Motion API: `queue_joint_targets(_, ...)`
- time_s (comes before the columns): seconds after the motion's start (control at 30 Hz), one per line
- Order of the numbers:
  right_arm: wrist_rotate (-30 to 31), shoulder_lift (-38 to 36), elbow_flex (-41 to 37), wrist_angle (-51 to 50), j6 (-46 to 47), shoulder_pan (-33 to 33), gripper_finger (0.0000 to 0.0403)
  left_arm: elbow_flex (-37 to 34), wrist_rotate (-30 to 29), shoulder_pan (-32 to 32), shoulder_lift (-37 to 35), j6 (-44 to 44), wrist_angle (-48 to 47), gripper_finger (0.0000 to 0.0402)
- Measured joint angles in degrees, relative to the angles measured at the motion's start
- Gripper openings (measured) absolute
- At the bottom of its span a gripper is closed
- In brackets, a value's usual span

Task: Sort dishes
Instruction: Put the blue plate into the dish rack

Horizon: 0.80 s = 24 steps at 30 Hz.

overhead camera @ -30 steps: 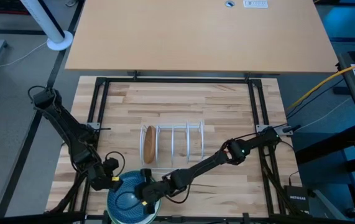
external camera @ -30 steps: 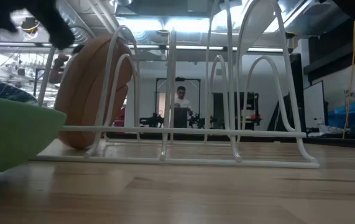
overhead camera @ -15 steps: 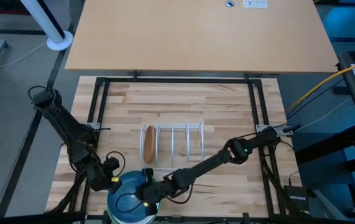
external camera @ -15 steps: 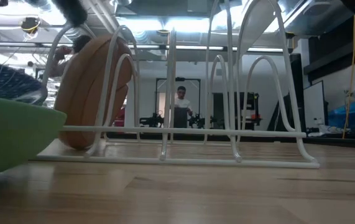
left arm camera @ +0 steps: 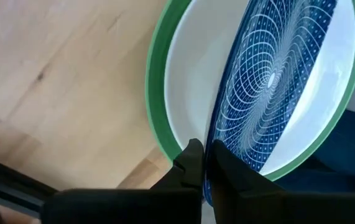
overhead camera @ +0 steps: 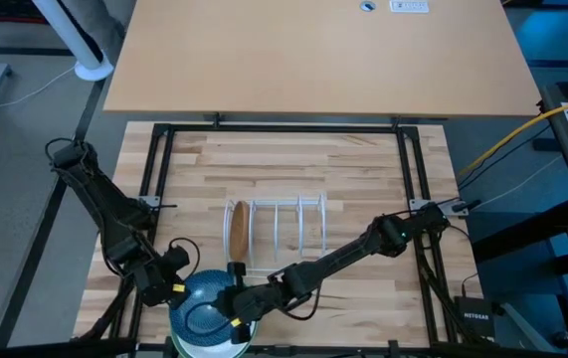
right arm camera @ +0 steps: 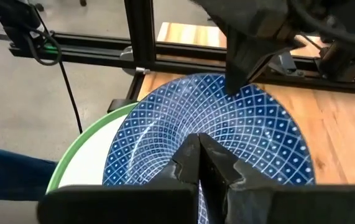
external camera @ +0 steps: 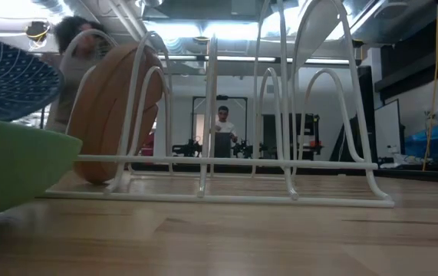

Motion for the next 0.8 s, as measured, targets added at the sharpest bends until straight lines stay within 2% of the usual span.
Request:
queue_joint_targets(0.43,1.0,-2.4,0.0,-1.2,-0.1,0.0,0.0005,7.0,-3.5,-0.1,0.0,7.5,-10.3,0.0001)
queue_joint_targets(0.67,11.3,-5.3,0.0,-5.1,0.0,-0.1,0.0005,8.3,-5.3,0.0,0.0,8.3,-12.2,0.0001)
queue_joint_targets(0.8,11.9,-5.4,0.0,-5.7,0.0,-1.0,0.0005,8.3,-5.8,-0.1,0.0,8.4,-12.1,0.0001)
